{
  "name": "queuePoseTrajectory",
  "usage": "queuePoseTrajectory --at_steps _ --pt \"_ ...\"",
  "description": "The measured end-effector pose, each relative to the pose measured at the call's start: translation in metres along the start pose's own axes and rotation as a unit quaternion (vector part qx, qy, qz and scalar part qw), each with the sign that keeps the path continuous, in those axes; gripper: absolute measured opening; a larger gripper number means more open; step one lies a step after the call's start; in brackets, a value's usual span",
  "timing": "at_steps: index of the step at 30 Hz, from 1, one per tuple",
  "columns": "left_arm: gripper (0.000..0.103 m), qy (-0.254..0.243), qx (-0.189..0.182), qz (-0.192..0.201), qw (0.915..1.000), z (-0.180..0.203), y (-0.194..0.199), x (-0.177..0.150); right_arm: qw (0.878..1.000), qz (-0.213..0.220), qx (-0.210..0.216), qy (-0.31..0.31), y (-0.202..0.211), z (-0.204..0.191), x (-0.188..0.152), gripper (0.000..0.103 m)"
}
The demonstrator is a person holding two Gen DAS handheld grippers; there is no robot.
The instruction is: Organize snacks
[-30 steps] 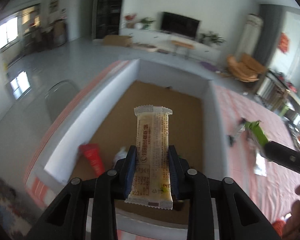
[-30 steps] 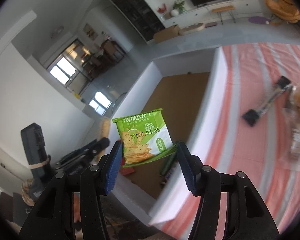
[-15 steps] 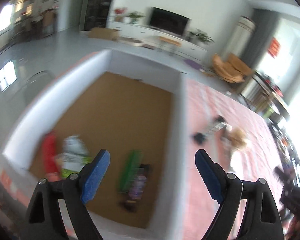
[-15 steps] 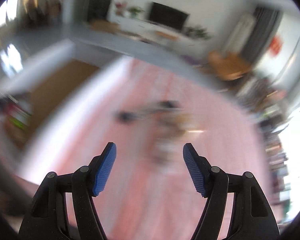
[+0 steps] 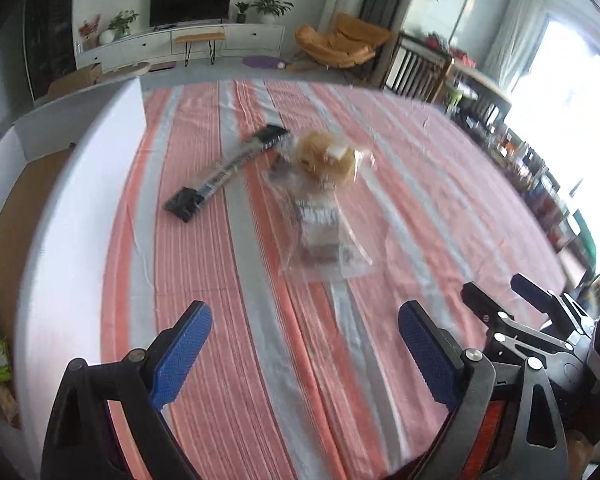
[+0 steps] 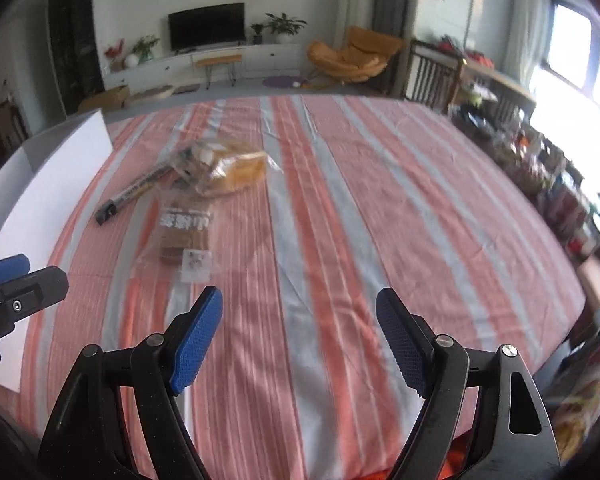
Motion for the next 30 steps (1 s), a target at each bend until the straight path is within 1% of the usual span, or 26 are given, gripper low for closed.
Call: queuePoseTrajectory --at_steps 2,4,6,8,10,12,13,14,16,17,20,22,30 --pt "0.094 -0.015 0.011 -0.009 0.9998 0.008 -0.019 -0.004 1.0 -0.004 0.003 -0.03 -0.003 0.016 -0.012 0.082" --pt "0.094 -0.026 0.022 -0.021 0.9992 0.009 -0.036 -0.009 0.998 -0.012 0.008 -0.065 -0.005 0.029 -0.013 0.082" --pt "0.094 -0.027 0.032 -0.03 0.9987 0.005 -0.053 -0.013 0.995 -0.011 0.021 -0.093 -0.005 0.035 -0.008 0.082" --pt "0.094 -0.02 0.037 -0.035 0.9985 0.002 -0.065 -0.018 0.995 -0.008 0.014 -0.101 -0.005 0.041 -0.01 0.082" --pt "0.094 -0.01 0.039 -0.042 0.9983 0.0 -0.076 -0.023 0.995 -0.016 0.009 -0.1 -0.008 0.04 -0.013 0.082" --pt "0.094 -0.004 0.041 -0.051 0.9978 -0.002 -0.084 -0.031 0.996 -0.017 0.0 -0.086 -0.01 0.034 -0.016 0.082" --pt "0.095 -0.014 0.048 -0.038 0.998 0.0 -0.083 -0.033 0.997 -0.015 -0.004 -0.078 -0.008 0.032 -0.017 0.082" --pt "0.095 -0.026 0.054 -0.033 0.9976 0.003 -0.083 -0.035 0.997 -0.013 -0.009 -0.07 -0.008 0.029 -0.017 0.082" --pt "0.096 -0.053 0.067 -0.035 0.9957 0.007 -0.085 -0.039 0.998 -0.012 -0.015 -0.057 -0.01 0.023 -0.018 0.082" --pt "0.097 -0.056 0.067 -0.028 0.9958 0.008 -0.084 -0.04 0.998 -0.014 -0.018 -0.052 -0.012 0.021 -0.018 0.082" --pt "0.103 -0.047 0.07 -0.02 0.9962 0.004 -0.084 -0.044 0.999 -0.015 -0.026 -0.044 -0.013 0.019 -0.019 0.082" --pt "0.103 -0.049 0.071 -0.01 0.9962 0.002 -0.084 -0.043 0.999 -0.015 -0.028 -0.043 -0.012 0.02 -0.019 0.082" --pt "0.103 -0.049 0.072 -0.008 0.9962 0.003 -0.084 -0.042 0.998 -0.03 -0.032 -0.054 -0.015 0.025 -0.02 0.082"
Point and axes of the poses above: each gripper's, at about its wrist camera, not at the fingertips, and y roughly against the way its jaws point, z to its right, x to its top, the point moved 5 cm from there along -y, roughly the way its jaws point, and after that the axes turned 8 degrees about -y, right-handed, at the moved point
